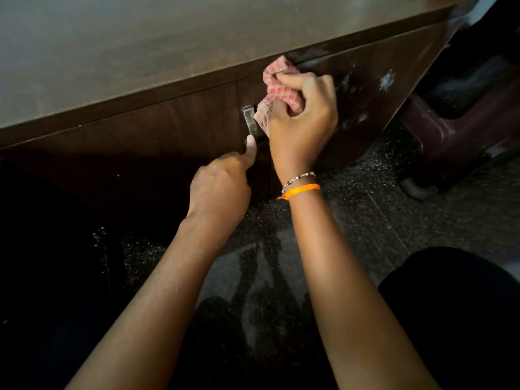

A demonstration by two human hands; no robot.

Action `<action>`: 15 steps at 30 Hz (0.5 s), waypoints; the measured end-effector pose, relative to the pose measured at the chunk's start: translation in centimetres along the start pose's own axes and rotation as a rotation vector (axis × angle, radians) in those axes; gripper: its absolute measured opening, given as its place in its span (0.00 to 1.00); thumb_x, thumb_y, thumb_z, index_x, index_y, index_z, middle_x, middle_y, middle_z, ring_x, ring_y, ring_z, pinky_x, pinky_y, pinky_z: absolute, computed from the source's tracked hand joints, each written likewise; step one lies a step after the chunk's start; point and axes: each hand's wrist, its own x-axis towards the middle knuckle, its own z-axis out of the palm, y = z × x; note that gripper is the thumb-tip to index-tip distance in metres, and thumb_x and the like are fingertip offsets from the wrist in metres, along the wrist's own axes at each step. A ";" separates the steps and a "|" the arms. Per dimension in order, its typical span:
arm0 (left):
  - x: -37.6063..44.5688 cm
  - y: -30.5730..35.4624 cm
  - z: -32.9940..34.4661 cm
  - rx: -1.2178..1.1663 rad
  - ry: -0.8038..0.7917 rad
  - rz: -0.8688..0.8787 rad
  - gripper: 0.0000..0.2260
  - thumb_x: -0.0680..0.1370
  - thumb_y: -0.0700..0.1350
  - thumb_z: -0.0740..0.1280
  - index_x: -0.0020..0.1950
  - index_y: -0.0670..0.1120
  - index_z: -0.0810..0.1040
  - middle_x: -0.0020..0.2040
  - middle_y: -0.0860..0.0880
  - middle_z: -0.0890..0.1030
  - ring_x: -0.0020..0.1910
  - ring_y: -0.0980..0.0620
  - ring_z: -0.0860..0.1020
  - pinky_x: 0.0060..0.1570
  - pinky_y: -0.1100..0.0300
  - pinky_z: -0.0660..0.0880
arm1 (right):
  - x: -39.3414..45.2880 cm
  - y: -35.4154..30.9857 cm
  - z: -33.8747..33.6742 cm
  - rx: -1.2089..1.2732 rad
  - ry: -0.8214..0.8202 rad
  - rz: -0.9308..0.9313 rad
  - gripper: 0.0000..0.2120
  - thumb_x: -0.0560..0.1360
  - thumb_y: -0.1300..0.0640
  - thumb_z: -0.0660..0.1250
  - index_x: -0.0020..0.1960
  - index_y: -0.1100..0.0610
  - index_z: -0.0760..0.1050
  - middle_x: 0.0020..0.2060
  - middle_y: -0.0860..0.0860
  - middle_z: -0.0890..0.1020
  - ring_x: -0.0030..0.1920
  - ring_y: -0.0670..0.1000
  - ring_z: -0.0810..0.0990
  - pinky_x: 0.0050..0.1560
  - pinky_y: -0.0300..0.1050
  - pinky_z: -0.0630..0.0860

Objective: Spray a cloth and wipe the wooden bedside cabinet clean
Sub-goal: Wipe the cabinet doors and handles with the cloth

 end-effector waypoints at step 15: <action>-0.2 -0.2 0.7 0.042 0.000 0.032 0.28 0.73 0.33 0.57 0.72 0.49 0.64 0.52 0.44 0.77 0.51 0.40 0.76 0.47 0.48 0.73 | -0.4 -1.2 -0.2 0.037 -0.100 -0.073 0.13 0.63 0.71 0.67 0.47 0.63 0.80 0.43 0.57 0.79 0.45 0.48 0.78 0.47 0.34 0.71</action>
